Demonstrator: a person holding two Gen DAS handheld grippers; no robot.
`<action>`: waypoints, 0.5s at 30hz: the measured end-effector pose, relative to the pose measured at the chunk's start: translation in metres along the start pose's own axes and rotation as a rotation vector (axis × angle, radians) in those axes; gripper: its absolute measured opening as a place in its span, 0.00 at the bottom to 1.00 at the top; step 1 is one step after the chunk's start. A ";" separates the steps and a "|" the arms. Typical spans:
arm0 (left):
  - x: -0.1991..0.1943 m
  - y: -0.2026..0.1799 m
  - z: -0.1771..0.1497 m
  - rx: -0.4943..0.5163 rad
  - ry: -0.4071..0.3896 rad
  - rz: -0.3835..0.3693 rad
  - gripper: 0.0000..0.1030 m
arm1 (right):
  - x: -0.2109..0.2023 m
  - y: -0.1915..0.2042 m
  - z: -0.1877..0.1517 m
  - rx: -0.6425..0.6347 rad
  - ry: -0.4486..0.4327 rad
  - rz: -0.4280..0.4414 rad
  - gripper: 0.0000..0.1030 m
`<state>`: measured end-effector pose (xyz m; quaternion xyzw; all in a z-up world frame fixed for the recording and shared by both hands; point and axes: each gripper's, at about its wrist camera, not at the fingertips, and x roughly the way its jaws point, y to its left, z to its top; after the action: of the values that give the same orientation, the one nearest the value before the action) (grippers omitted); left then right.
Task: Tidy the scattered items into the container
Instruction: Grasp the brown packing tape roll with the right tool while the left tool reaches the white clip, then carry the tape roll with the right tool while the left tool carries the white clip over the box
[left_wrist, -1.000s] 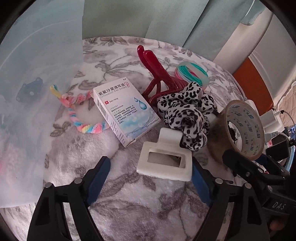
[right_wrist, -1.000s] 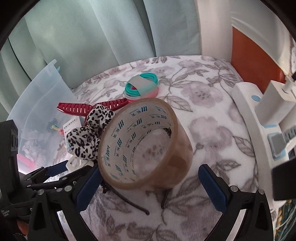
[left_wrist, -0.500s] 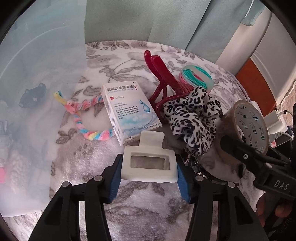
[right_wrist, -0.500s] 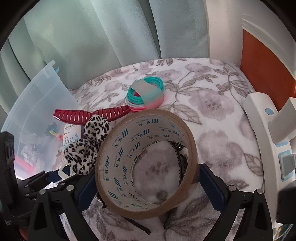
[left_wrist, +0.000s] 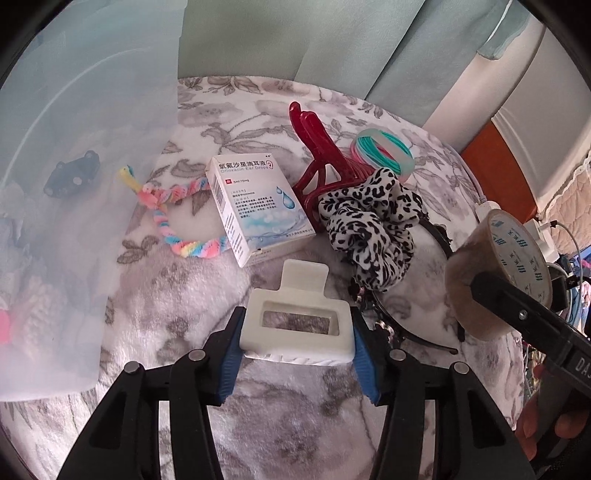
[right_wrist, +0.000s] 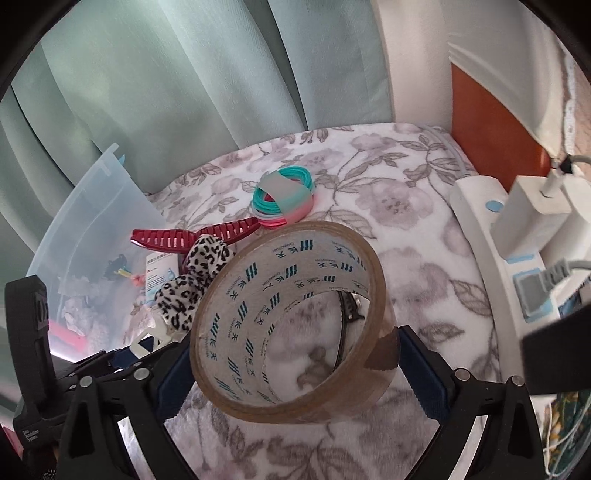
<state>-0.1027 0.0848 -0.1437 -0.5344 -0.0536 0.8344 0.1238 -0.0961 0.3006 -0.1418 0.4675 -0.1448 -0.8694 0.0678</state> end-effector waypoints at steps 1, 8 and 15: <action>-0.004 0.000 -0.001 -0.002 -0.003 -0.003 0.53 | -0.005 0.001 -0.002 0.005 -0.003 0.001 0.97; -0.046 -0.006 -0.006 0.010 -0.058 -0.030 0.53 | -0.050 0.017 -0.015 0.002 -0.053 0.004 0.97; -0.098 -0.020 -0.007 0.041 -0.152 -0.067 0.53 | -0.098 0.038 -0.021 0.001 -0.132 0.037 0.97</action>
<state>-0.0547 0.0778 -0.0559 -0.4649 -0.0635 0.8688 0.1581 -0.0249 0.2849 -0.0633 0.4066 -0.1581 -0.8968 0.0738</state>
